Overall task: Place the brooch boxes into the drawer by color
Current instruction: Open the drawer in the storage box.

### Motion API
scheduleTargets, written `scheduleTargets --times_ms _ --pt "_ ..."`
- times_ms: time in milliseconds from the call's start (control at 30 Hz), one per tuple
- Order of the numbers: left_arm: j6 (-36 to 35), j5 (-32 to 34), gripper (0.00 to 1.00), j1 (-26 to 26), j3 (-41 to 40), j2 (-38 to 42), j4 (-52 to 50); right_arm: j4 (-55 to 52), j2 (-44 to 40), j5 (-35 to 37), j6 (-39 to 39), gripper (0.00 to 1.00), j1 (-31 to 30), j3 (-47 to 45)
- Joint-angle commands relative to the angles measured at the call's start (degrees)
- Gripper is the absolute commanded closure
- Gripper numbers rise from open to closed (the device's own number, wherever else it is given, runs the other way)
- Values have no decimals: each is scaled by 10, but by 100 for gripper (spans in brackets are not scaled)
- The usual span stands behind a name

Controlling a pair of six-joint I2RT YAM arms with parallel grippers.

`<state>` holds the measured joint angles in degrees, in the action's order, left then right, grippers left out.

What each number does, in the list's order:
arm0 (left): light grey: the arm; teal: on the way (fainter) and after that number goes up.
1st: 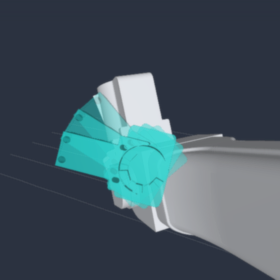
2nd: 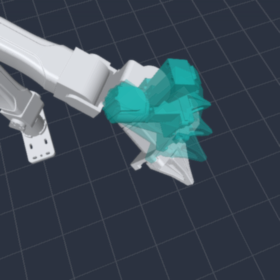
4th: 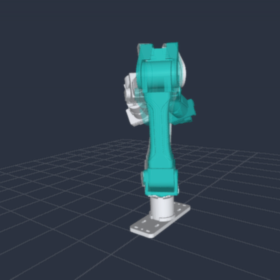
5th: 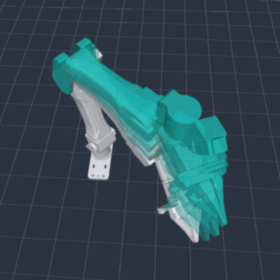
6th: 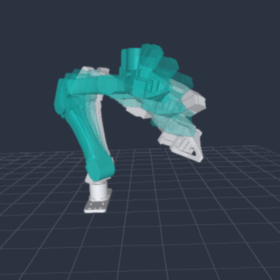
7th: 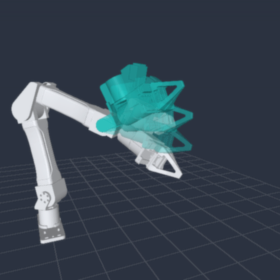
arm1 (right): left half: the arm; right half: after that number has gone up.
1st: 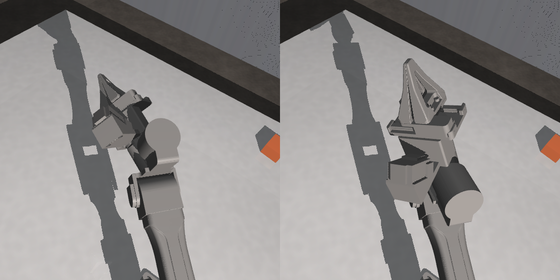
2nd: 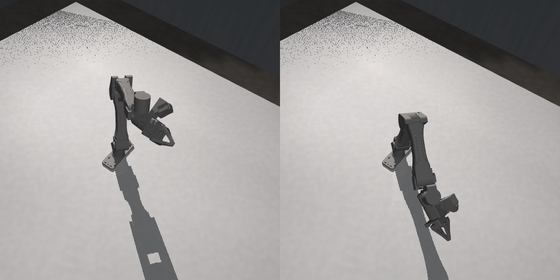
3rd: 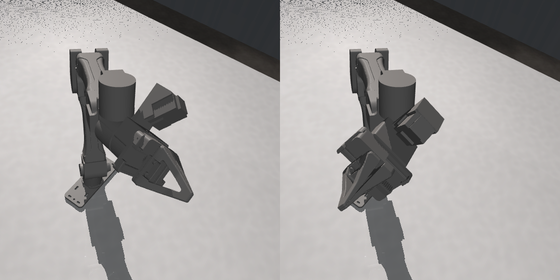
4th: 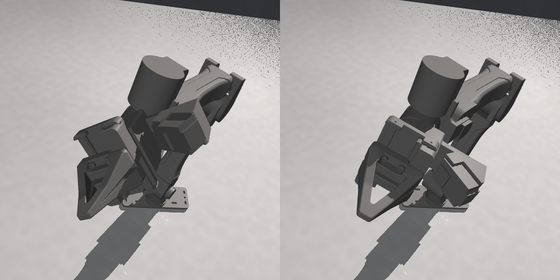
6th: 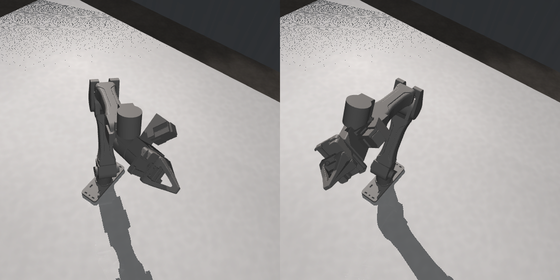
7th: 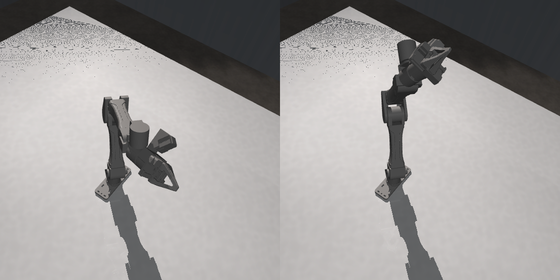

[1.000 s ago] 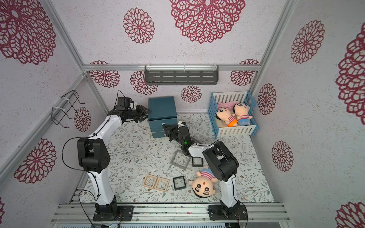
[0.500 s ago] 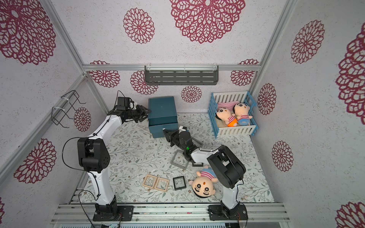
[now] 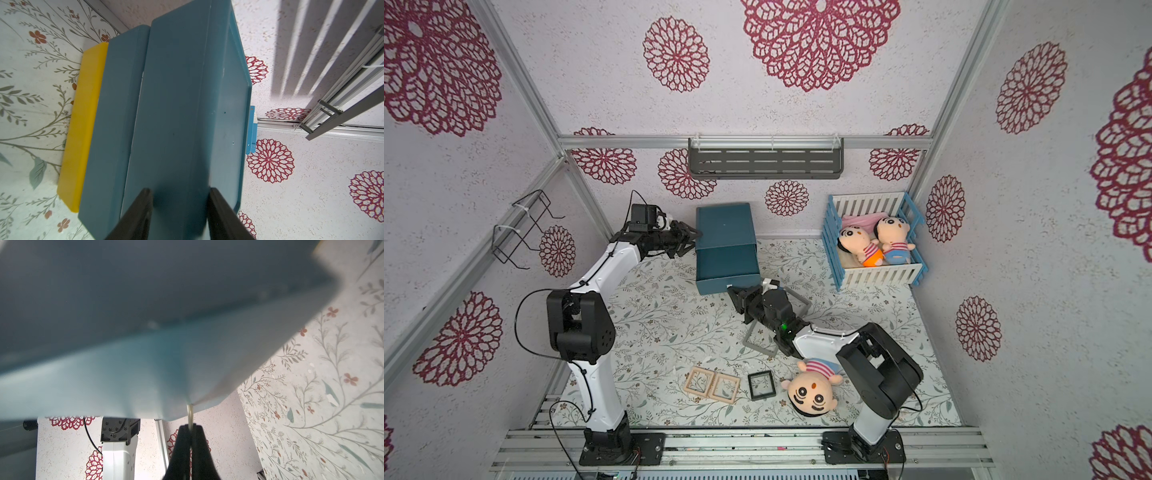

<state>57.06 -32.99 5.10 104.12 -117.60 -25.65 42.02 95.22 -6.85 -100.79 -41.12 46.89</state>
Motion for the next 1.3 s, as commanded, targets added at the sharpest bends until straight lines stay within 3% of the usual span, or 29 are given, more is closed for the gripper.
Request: scheduleTargets --times_ms 0,167,267,333,567,967,1267 --pt "7 17 53 -2 -1 -25 -25 0 -33 14 -9 100 -7 -5" --pt "9 16 52 -2 -1 -23 -25 -2 -31 11 -9 100 -7 -7" --pt "8 17 51 -2 -2 -19 -27 -13 -33 9 0 58 -7 -1" --pt "7 18 49 -2 -2 -13 -28 -34 -42 10 13 44 -7 5" --pt "8 26 41 -2 4 10 -32 -156 -90 11 86 22 1 31" --pt "-11 100 29 -2 9 104 -75 -418 -194 9 245 12 49 79" --pt "-43 178 29 -2 -80 221 -115 -609 -241 46 351 16 129 130"
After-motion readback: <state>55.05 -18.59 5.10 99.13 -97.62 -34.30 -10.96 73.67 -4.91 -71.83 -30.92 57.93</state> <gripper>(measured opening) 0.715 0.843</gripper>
